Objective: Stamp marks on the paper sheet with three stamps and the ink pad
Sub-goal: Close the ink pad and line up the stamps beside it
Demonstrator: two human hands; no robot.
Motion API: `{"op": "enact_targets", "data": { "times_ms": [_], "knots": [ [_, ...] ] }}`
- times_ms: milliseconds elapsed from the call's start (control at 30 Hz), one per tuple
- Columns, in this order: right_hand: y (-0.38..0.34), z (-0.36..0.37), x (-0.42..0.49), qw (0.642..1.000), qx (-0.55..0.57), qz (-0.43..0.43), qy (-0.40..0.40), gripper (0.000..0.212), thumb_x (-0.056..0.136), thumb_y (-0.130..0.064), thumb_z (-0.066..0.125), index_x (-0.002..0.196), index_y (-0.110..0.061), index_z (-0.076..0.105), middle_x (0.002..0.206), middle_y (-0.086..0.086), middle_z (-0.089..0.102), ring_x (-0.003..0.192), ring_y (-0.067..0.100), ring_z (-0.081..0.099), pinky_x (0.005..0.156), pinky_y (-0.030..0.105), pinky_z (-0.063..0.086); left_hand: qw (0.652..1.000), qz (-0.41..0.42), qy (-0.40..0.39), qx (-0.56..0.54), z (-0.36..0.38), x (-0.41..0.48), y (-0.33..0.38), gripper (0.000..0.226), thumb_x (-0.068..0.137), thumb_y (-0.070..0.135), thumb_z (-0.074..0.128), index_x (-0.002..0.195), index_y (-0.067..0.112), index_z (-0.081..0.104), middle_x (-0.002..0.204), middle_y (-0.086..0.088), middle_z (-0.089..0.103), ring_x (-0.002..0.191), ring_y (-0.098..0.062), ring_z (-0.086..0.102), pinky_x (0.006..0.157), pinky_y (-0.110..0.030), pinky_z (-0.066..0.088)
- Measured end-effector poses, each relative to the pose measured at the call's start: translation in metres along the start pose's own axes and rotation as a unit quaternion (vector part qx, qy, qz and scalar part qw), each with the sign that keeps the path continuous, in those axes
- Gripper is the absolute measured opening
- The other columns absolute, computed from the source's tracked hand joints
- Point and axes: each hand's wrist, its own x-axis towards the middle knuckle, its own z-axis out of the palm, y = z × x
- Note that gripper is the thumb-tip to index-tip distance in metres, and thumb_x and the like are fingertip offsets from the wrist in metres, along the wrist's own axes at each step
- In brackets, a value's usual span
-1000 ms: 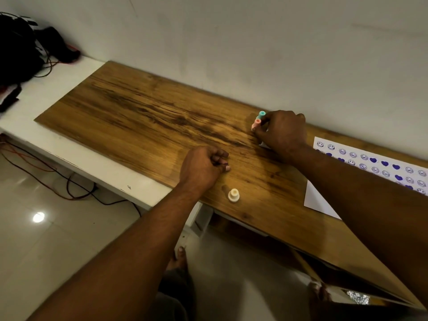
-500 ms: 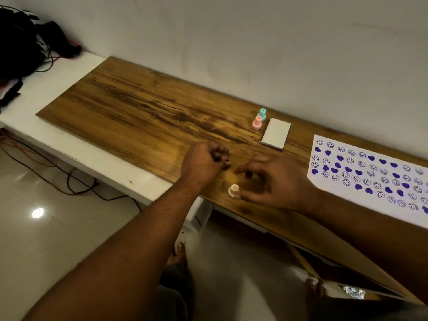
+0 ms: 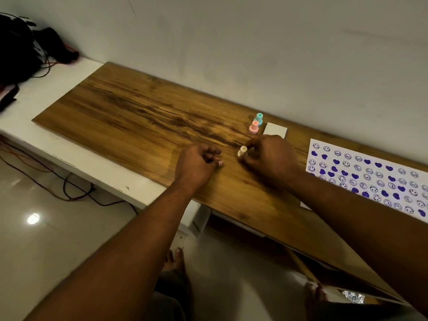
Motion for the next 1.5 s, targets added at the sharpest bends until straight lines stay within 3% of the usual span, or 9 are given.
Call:
{"op": "enact_targets", "data": {
  "times_ms": [200, 333, 800, 933, 1000, 1167, 1300, 1400, 1500],
  "knots": [
    [0.009, -0.003, 0.029, 0.994, -0.059, 0.079, 0.043, 0.039, 0.092, -0.059, 0.063, 0.112, -0.029, 0.079, 0.096, 0.002, 0.076, 0.084, 0.020, 0.068, 0.070, 0.032, 0.054, 1.000, -0.002, -0.002, -0.006, 0.002, 0.001, -0.001, 0.026, 0.083, 0.016, 0.088, 0.097, 0.033, 0.075, 0.086, 0.010, 0.078, 0.092, -0.005, 0.074, 0.097, -0.041, 0.058],
    [0.010, -0.005, 0.033, 0.994, -0.057, 0.087, 0.033, 0.043, 0.092, -0.060, 0.064, 0.116, -0.028, 0.078, 0.098, 0.002, 0.077, 0.087, 0.021, 0.069, 0.077, 0.037, 0.060, 1.000, 0.000, -0.001, -0.005, 0.002, 0.002, -0.001, 0.026, 0.082, 0.018, 0.089, 0.094, 0.035, 0.074, 0.085, 0.011, 0.078, 0.091, -0.004, 0.074, 0.096, -0.042, 0.058],
    [0.005, -0.012, 0.028, 0.994, -0.057, 0.092, 0.025, 0.047, 0.089, -0.065, 0.066, 0.118, -0.029, 0.077, 0.102, 0.001, 0.076, 0.091, 0.020, 0.069, 0.077, 0.037, 0.060, 1.000, 0.002, -0.004, 0.015, 0.002, -0.002, 0.004, 0.026, 0.083, 0.021, 0.087, 0.092, 0.039, 0.070, 0.085, 0.013, 0.077, 0.091, -0.001, 0.072, 0.099, -0.041, 0.056],
    [0.006, -0.024, 0.020, 0.992, -0.028, 0.091, 0.079, 0.048, 0.087, -0.071, 0.065, 0.112, -0.032, 0.077, 0.088, -0.005, 0.075, 0.081, 0.015, 0.068, 0.066, 0.026, 0.044, 1.000, 0.002, -0.002, 0.015, 0.002, -0.001, 0.002, 0.024, 0.082, 0.022, 0.088, 0.094, 0.036, 0.073, 0.085, 0.013, 0.077, 0.090, -0.001, 0.073, 0.097, -0.041, 0.057],
    [0.015, -0.040, 0.007, 0.992, 0.001, 0.082, 0.100, 0.046, 0.087, -0.073, 0.064, 0.106, -0.033, 0.077, 0.075, -0.011, 0.068, 0.073, 0.011, 0.064, 0.062, 0.025, 0.039, 1.000, 0.005, 0.000, 0.018, 0.005, 0.000, 0.001, 0.024, 0.081, 0.022, 0.089, 0.093, 0.036, 0.073, 0.085, 0.013, 0.077, 0.090, -0.002, 0.073, 0.096, -0.040, 0.058],
    [0.073, -0.100, -0.063, 0.995, -0.015, 0.101, 0.018, 0.039, 0.084, -0.065, 0.073, 0.105, -0.033, 0.076, 0.079, -0.019, 0.066, 0.073, 0.002, 0.060, 0.062, 0.023, 0.044, 0.996, 0.057, 0.014, 0.063, 0.024, -0.004, 0.019, 0.018, 0.084, 0.030, 0.086, 0.098, 0.036, 0.076, 0.086, 0.019, 0.073, 0.075, 0.007, 0.065, 0.076, -0.029, 0.058],
    [0.120, -0.147, -0.149, 0.975, -0.053, 0.211, -0.035, 0.053, 0.074, -0.067, 0.080, 0.116, -0.035, 0.075, 0.118, -0.005, 0.074, 0.101, 0.019, 0.067, 0.080, 0.033, 0.050, 0.975, 0.178, -0.005, 0.132, 0.061, -0.035, 0.066, 0.021, 0.086, 0.042, 0.081, 0.106, 0.039, 0.076, 0.089, 0.024, 0.072, 0.067, 0.004, 0.061, 0.063, -0.019, 0.049],
    [0.151, -0.174, -0.206, 0.940, -0.078, 0.322, -0.079, 0.068, 0.072, -0.069, 0.080, 0.129, -0.032, 0.071, 0.140, 0.005, 0.067, 0.121, 0.032, 0.063, 0.098, 0.043, 0.051, 0.941, 0.251, -0.117, 0.198, 0.101, -0.069, 0.099, 0.034, 0.092, 0.044, 0.076, 0.124, 0.034, 0.073, 0.116, 0.013, 0.074, 0.096, -0.005, 0.067, 0.079, -0.023, 0.051],
    [0.176, -0.183, -0.245, 0.910, -0.088, 0.378, -0.143, 0.079, 0.075, -0.067, 0.080, 0.143, -0.030, 0.061, 0.147, 0.008, 0.062, 0.126, 0.034, 0.061, 0.099, 0.042, 0.050, 0.867, 0.297, -0.202, 0.345, 0.132, -0.098, 0.116, 0.049, 0.100, 0.053, 0.060, 0.145, 0.033, 0.059, 0.142, 0.004, 0.065, 0.123, -0.020, 0.061, 0.101, -0.040, 0.051]
  ]
}}
